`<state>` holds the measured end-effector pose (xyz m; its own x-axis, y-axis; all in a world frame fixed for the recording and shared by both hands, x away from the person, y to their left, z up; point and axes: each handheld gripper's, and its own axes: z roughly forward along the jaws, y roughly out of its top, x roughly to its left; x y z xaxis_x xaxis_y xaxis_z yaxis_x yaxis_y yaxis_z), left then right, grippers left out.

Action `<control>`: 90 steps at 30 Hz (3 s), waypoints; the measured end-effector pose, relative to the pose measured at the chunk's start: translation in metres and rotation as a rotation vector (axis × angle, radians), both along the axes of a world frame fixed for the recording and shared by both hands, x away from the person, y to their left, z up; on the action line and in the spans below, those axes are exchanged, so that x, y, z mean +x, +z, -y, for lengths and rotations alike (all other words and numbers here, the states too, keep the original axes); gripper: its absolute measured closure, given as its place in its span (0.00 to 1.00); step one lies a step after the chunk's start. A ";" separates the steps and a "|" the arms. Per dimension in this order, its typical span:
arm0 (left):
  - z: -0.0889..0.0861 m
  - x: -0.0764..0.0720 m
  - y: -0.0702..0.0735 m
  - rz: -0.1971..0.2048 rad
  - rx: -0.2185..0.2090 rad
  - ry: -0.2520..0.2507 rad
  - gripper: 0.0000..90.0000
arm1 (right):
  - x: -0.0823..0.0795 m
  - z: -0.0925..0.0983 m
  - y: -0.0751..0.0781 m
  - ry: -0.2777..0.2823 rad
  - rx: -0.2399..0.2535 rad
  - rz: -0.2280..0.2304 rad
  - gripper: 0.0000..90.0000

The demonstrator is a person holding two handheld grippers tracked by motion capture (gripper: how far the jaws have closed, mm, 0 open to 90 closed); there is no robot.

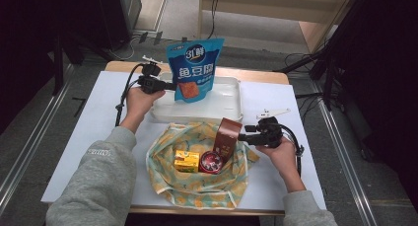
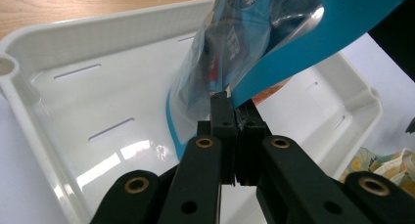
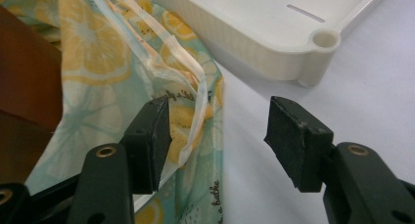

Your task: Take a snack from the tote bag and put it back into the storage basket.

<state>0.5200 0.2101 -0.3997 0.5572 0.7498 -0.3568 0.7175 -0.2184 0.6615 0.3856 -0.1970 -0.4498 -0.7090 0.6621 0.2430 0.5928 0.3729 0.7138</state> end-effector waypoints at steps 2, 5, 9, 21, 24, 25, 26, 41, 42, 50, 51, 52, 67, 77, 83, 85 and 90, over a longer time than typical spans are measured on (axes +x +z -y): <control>0.000 0.002 -0.001 0.002 -0.005 0.004 1.00 | -0.001 0.000 0.000 0.003 0.000 0.003 0.48; -0.001 0.004 -0.002 0.005 -0.017 0.015 1.00 | -0.002 0.000 0.001 0.002 -0.001 0.000 0.48; -0.003 0.006 -0.002 0.006 -0.017 0.017 0.99 | -0.004 0.000 0.001 0.002 0.004 0.007 0.48; -0.005 0.017 -0.001 -0.010 -0.004 0.032 0.93 | -0.011 0.005 0.002 -0.012 0.009 0.010 0.48; -0.005 0.014 -0.001 -0.030 -0.001 0.016 0.87 | -0.013 0.007 0.002 -0.019 0.011 0.009 0.48; -0.004 0.012 0.000 -0.025 0.006 0.008 0.86 | -0.013 0.008 0.002 -0.020 0.012 0.011 0.48; -0.004 0.011 0.000 -0.024 0.014 0.000 0.85 | -0.013 0.009 0.002 -0.023 0.012 0.013 0.48; -0.017 -0.012 0.010 -0.025 0.028 -0.035 0.68 | -0.013 0.009 0.000 -0.028 0.006 0.001 0.48; -0.017 -0.014 0.011 -0.027 0.022 -0.039 0.68 | -0.013 0.009 0.000 -0.028 0.005 0.002 0.48; -0.018 -0.026 0.013 -0.032 0.015 -0.074 0.64 | -0.013 0.009 0.000 -0.027 0.003 0.006 0.48; -0.018 -0.028 0.013 -0.025 0.013 -0.076 0.64 | -0.012 0.009 0.000 -0.026 0.003 0.007 0.48; -0.018 -0.030 0.014 -0.023 0.014 -0.079 0.63 | -0.012 0.009 0.000 -0.024 0.001 0.010 0.48; -0.016 -0.052 0.008 -0.025 0.002 -0.123 0.56 | -0.006 0.005 0.000 -0.013 -0.005 0.007 0.48; -0.015 -0.076 -0.002 -0.043 0.024 -0.153 0.54 | -0.003 0.001 0.000 -0.002 -0.006 0.008 0.48; -0.017 -0.088 -0.005 -0.039 0.022 -0.160 0.53 | -0.002 0.000 0.000 -0.001 -0.007 0.007 0.48; -0.017 -0.091 -0.005 -0.037 0.020 -0.165 0.52 | -0.002 0.000 0.000 -0.001 -0.007 0.007 0.48; -0.015 -0.101 -0.003 -0.026 0.013 -0.179 0.51 | -0.002 0.001 0.000 -0.001 -0.006 0.005 0.48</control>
<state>0.4194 0.2254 -0.4032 0.6732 0.6440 -0.3633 0.6828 -0.3529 0.6397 0.3832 -0.1977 -0.4493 -0.7095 0.6642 0.2353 0.5897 0.3769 0.7142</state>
